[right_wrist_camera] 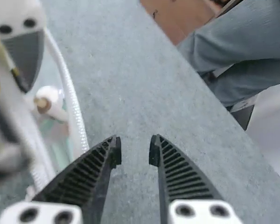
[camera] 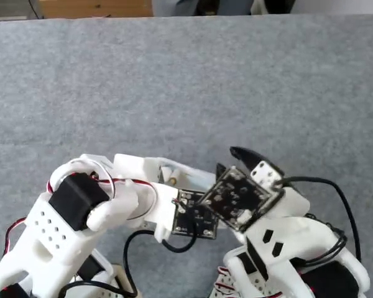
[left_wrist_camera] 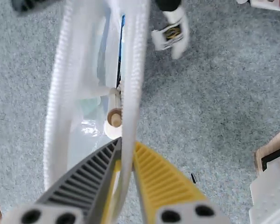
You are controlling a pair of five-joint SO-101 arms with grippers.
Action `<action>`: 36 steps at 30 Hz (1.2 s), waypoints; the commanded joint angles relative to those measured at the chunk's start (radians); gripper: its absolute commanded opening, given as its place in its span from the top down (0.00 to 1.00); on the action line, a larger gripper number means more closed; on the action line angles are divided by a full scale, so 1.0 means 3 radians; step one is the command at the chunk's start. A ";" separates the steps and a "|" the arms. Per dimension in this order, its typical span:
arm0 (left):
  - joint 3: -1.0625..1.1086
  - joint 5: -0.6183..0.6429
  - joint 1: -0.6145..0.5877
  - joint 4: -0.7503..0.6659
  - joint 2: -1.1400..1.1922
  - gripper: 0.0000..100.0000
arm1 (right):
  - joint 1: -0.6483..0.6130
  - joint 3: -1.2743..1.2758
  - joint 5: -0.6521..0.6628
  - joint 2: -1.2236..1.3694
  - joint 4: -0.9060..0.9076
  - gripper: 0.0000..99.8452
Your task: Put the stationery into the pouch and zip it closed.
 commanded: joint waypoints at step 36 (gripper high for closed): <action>-0.0146 0.0102 0.0028 0.0015 -0.0015 0.97 | -0.0793 -0.0432 -0.0077 0.0049 0.0384 0.80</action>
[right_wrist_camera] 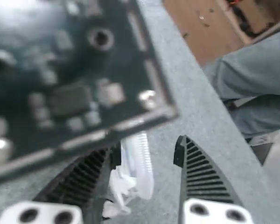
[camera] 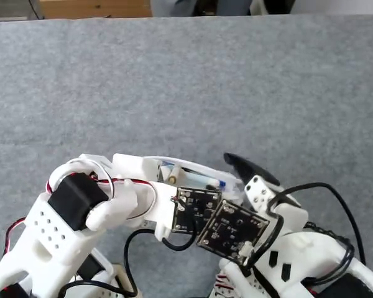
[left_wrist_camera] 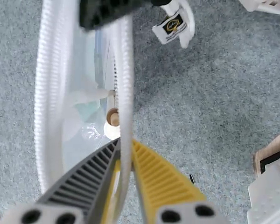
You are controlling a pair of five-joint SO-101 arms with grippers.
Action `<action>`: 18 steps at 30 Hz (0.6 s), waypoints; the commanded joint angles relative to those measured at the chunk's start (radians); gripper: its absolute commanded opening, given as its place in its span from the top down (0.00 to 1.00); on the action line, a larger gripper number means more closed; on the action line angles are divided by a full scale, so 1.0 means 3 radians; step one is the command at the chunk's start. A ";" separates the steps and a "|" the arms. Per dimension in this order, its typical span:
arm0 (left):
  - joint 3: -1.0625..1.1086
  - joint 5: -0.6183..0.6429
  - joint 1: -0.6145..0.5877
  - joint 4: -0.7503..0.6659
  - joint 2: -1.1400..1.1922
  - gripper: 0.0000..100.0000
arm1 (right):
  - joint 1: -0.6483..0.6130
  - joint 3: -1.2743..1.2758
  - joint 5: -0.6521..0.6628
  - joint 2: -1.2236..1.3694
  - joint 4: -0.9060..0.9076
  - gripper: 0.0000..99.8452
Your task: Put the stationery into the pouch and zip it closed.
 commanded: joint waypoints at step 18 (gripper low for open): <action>-0.0146 0.0036 0.0028 0.0015 -0.0036 0.97 | -0.0102 0.0488 -0.0041 0.0043 -0.0517 0.94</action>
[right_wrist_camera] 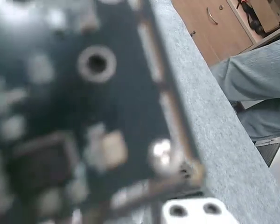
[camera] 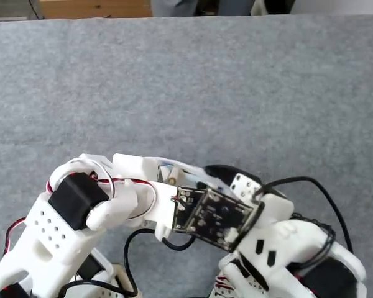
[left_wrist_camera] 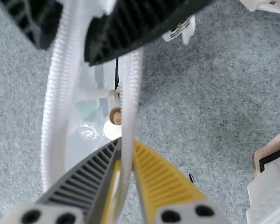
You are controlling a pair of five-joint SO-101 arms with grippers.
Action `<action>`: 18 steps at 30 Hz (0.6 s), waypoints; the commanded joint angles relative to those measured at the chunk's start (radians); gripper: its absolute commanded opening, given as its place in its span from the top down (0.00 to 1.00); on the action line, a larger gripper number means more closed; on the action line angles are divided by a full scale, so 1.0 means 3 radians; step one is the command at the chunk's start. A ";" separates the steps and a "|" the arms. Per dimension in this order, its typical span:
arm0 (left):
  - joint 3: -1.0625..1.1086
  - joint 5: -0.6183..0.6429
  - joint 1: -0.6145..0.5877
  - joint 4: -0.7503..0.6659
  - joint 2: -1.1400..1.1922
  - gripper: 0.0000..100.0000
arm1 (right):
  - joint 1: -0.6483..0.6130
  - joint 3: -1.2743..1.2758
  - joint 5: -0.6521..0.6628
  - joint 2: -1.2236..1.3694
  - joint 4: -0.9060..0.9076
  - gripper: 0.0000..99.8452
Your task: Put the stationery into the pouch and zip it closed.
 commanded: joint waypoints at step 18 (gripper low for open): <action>-0.0279 0.0159 0.0023 0.0010 -0.0041 0.97 | 0.0384 0.0115 -0.0020 0.0038 -0.0363 0.99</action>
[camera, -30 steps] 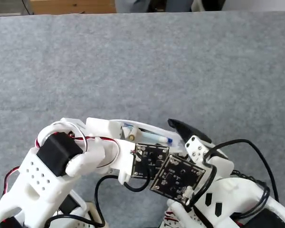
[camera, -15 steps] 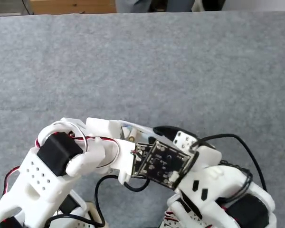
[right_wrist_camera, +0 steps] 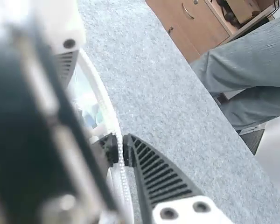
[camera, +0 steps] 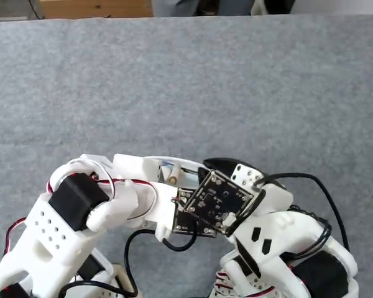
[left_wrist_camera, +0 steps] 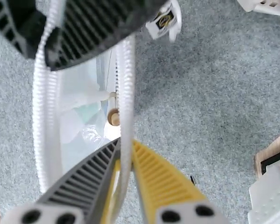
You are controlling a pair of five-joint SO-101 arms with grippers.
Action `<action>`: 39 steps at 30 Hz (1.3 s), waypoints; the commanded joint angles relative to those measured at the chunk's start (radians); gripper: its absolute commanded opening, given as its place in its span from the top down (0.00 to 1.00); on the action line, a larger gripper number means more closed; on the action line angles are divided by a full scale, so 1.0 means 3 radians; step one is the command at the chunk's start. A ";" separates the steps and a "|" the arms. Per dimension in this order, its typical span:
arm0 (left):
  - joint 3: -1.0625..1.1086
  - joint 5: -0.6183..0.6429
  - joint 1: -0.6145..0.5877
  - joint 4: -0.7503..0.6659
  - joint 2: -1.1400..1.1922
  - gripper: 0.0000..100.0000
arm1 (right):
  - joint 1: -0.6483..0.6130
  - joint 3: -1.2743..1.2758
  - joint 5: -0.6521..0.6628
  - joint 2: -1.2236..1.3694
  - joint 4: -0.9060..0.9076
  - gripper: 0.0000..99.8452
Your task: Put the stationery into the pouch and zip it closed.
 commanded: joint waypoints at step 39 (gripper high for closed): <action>-0.1015 0.1309 -0.0309 0.0015 -0.0041 0.70 | 0.0072 0.0320 -0.0036 0.0043 -0.0164 0.99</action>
